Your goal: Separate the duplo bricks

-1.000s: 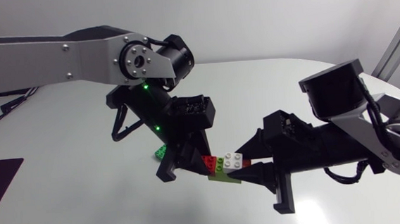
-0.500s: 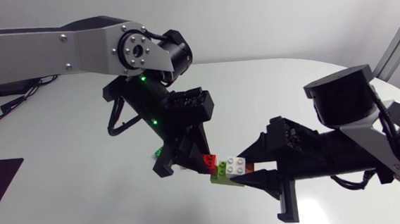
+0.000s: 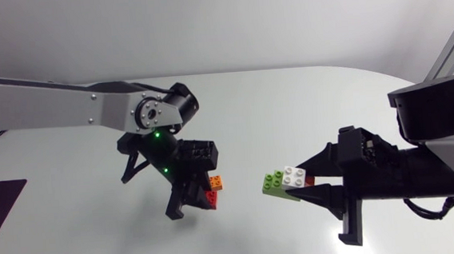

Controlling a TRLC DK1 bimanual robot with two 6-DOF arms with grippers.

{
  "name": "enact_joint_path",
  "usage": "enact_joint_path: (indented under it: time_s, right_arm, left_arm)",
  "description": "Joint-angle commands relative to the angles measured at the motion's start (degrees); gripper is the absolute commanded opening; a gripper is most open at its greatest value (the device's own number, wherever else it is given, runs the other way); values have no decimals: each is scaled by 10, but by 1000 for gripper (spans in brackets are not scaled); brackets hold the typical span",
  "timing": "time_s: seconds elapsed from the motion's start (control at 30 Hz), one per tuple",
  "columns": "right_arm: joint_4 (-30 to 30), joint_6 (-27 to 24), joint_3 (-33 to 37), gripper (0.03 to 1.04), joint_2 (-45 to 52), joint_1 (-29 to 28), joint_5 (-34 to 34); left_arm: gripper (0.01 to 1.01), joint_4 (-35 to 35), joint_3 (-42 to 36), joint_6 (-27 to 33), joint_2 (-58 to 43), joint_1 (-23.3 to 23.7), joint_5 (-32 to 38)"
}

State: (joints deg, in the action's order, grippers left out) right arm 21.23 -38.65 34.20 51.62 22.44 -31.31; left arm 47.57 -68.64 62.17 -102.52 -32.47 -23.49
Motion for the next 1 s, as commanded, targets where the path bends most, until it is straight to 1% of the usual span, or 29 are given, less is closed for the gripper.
enact_joint_path:
  time_s: [0.0, 0.2, 0.5, 0.73, 0.8, 0.87, 0.9, 0.97]
  right_arm:
    - [7, -9, -9, 152, -5, -5, -2]
    - [7, 1, -6, 152, -7, 1, -2]
    - [23, 9, 2, 152, -21, 8, -2]
    - [30, 17, 3, 152, -30, 16, 3]
    - [30, 20, 4, 152, -30, 19, 4]
    - [30, 24, 5, 152, -30, 21, 4]
    - [30, 25, 5, 152, -30, 22, 3]
    - [28, 31, 5, 152, -30, 27, 4]
  left_arm:
    - [323, -23, 42, 20, -10, 10, 7]
    - [325, -73, 88, 24, -12, 32, 29]
    - [326, -103, 90, 25, -29, 45, 41]
    - [346, -129, 94, 22, -47, 48, 43]
    - [433, -131, 94, 22, -49, 48, 44]
    - [602, -133, 97, 21, -51, 49, 44]
    - [657, -135, 98, 22, -51, 49, 44]
    - [720, -136, 101, 23, -51, 51, 44]
